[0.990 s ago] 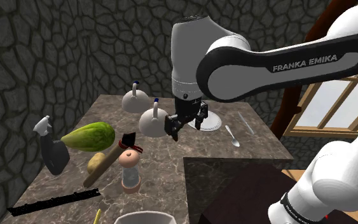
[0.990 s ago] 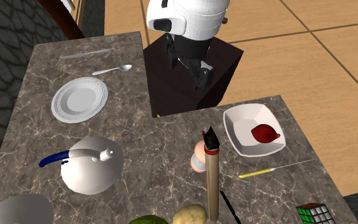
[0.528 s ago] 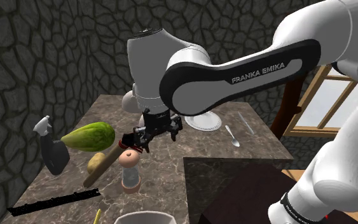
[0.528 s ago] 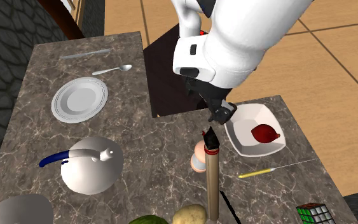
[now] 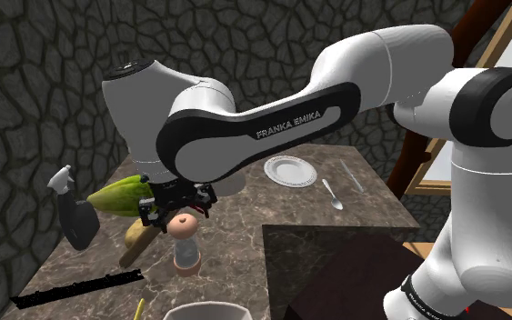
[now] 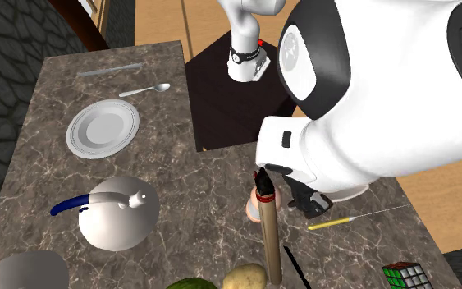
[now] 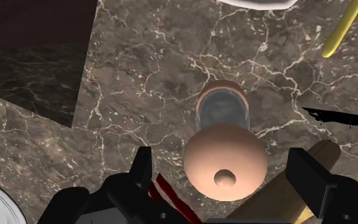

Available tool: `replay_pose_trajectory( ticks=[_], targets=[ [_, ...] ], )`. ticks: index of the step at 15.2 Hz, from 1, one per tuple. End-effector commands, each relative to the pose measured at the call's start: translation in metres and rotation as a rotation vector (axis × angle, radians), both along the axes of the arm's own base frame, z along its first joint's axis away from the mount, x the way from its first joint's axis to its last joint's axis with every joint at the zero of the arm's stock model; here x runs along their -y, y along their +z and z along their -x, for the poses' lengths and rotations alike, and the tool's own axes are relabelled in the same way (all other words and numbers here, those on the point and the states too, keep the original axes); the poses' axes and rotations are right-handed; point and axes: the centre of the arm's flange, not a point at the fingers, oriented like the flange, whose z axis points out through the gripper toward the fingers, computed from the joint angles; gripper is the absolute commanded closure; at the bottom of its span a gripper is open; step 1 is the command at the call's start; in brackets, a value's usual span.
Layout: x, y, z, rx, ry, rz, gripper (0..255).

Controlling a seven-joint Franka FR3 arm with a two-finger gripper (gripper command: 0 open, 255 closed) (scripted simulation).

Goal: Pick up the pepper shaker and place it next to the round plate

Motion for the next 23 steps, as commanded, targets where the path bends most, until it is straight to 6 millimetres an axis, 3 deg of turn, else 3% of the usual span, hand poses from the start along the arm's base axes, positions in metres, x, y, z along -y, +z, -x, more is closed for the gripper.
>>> replay_pose_trajectory(
  ticks=[1, 8, 15, 16, 23],
  targets=[
    [-0.007, -0.008, -0.006, 0.002, -0.012, 0.003, 0],
    [-0.002, -0.042, -0.006, 0.002, -0.012, 0.003, 0],
    [-0.002, -0.042, -0.006, 0.002, -0.012, 0.003, 0],
    [-0.002, -0.042, -0.006, 0.002, -0.012, 0.003, 255],
    [-0.002, -0.042, -0.006, 0.002, -0.012, 0.003, 255]
  ],
)
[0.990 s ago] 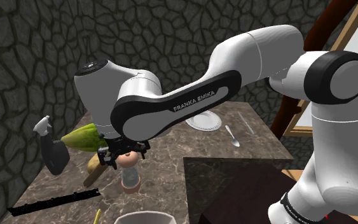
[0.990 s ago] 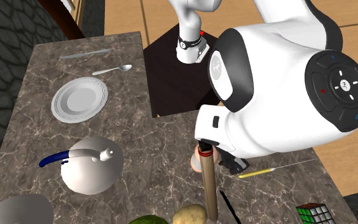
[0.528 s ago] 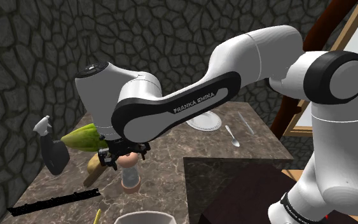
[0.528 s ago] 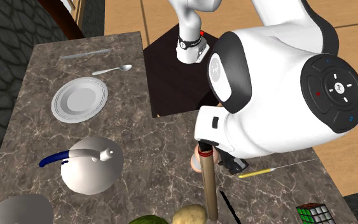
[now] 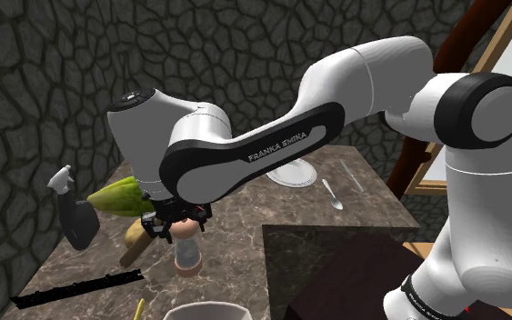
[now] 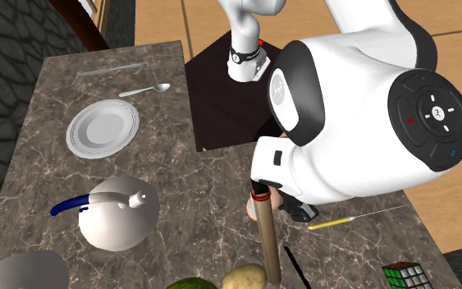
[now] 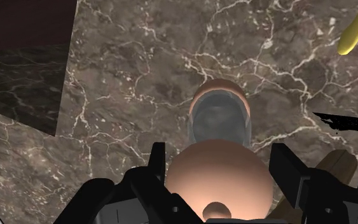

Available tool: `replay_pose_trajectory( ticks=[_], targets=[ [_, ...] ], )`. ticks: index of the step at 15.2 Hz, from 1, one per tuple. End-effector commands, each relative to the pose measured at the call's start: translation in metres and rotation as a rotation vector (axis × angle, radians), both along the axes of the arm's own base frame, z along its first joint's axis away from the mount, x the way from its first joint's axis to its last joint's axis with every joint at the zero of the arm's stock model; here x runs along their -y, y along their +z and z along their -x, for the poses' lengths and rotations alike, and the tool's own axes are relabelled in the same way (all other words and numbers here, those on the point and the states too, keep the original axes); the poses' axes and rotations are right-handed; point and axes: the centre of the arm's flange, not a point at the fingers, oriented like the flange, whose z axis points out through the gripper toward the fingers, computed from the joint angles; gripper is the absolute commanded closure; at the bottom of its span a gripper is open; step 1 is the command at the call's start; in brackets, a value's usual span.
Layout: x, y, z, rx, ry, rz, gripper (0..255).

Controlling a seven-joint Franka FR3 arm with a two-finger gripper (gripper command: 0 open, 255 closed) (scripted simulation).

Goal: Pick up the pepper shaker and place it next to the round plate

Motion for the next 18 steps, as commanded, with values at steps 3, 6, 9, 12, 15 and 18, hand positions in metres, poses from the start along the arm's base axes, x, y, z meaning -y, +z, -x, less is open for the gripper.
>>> replay_pose_trajectory(
  ticks=[3, 6, 9, 12, 15, 18],
  targets=[
    [0.0, 0.005, 0.0, 0.0, 0.0, 0.0, 255],
    [0.0, 0.021, 0.0, 0.0, 0.0, 0.0, 255],
    [0.0, 0.037, 0.0, 0.0, 0.0, 0.0, 255],
    [0.0, 0.053, 0.0, 0.0, 0.0, 0.0, 255],
    [0.0, 0.068, 0.0, 0.0, 0.0, 0.0, 255],
    [0.0, 0.084, 0.0, 0.0, 0.0, 0.0, 255]
  ],
)
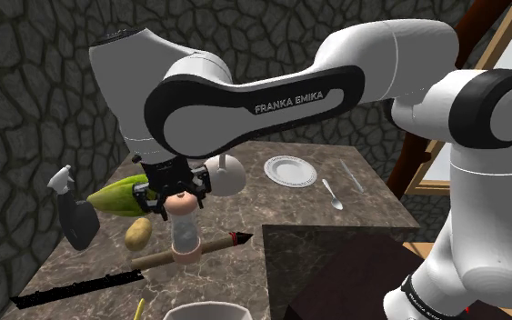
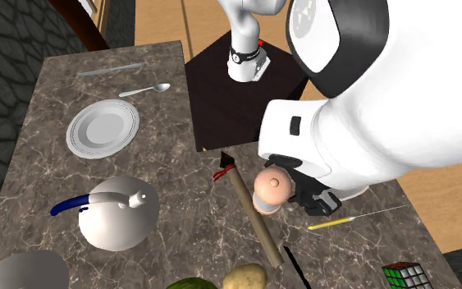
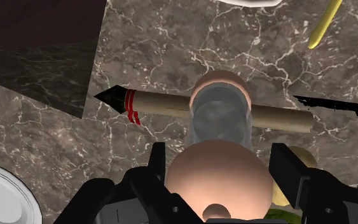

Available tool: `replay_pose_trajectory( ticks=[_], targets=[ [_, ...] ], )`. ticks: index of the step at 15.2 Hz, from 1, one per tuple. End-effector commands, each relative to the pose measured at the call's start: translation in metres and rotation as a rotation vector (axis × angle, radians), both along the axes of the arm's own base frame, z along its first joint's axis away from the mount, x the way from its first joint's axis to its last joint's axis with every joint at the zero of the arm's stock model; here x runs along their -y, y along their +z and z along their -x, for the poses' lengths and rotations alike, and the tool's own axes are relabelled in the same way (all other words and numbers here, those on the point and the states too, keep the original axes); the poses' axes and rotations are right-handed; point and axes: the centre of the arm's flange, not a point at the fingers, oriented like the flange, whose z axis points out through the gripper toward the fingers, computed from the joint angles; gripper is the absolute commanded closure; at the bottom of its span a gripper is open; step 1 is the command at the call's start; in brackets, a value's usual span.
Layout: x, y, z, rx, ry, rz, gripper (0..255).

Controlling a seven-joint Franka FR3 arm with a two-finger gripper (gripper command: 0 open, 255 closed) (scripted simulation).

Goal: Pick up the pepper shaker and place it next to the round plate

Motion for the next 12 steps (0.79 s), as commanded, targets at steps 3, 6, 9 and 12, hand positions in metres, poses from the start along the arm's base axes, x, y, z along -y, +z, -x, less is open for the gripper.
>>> replay_pose_trajectory(
  ticks=[3, 6, 9, 12],
  targets=[
    [0.013, 0.015, 0.003, 0.0, 0.0, 0.0, 255],
    [0.049, 0.028, 0.012, 0.0, 0.0, 0.0, 255],
    [0.085, 0.042, 0.022, 0.0, 0.0, 0.0, 255],
    [0.121, 0.055, 0.031, 0.0, 0.0, 0.0, 255]
  ],
)
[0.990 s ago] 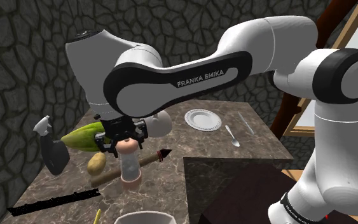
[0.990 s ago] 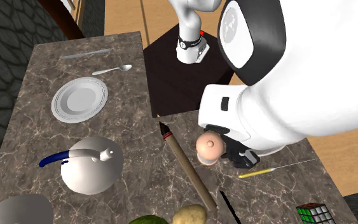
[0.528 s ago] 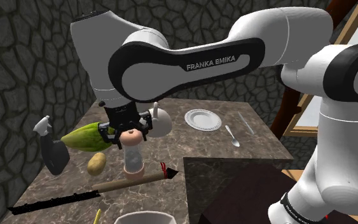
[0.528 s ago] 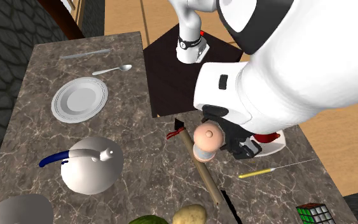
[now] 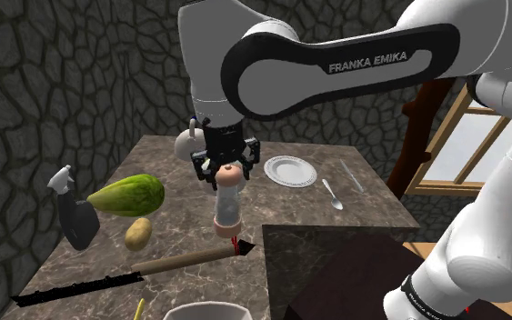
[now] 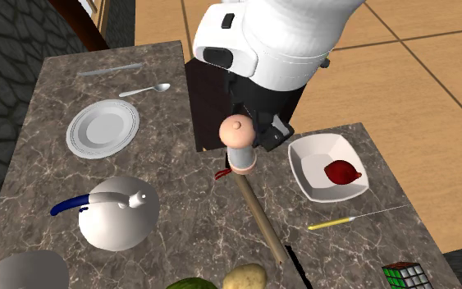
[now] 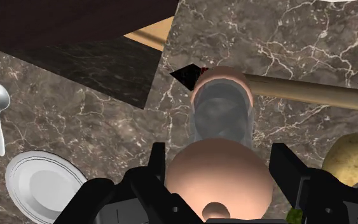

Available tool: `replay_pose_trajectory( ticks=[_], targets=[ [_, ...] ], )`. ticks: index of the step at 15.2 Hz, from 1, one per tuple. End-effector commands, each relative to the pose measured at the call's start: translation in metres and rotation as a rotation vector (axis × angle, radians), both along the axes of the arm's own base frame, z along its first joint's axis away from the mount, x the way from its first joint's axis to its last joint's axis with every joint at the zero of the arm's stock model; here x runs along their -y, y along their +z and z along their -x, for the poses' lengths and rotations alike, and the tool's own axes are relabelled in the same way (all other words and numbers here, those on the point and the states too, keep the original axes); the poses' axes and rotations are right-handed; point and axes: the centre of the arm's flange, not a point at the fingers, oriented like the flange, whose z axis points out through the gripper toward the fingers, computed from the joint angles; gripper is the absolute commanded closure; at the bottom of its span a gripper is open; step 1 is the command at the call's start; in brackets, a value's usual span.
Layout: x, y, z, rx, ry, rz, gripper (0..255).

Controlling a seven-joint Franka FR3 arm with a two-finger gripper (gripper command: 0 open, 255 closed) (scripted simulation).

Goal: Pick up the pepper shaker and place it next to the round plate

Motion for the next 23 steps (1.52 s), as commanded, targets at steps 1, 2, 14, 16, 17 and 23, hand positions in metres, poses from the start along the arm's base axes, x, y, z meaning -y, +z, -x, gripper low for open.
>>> replay_pose_trajectory(
  ticks=[1, 2, 14, 16, 17, 23],
  targets=[
    [0.025, 0.011, 0.007, 0.0, 0.001, -0.001, 255],
    [0.037, 0.016, 0.01, 0.0, 0.001, -0.001, 255],
    [0.181, 0.069, 0.048, 0.0, 0.001, -0.001, 255],
    [0.205, 0.078, 0.054, 0.0, 0.001, -0.001, 255],
    [0.217, 0.082, 0.058, 0.0, 0.001, -0.001, 255],
    [0.289, 0.109, 0.076, 0.0, 0.001, -0.001, 255]
  ],
)
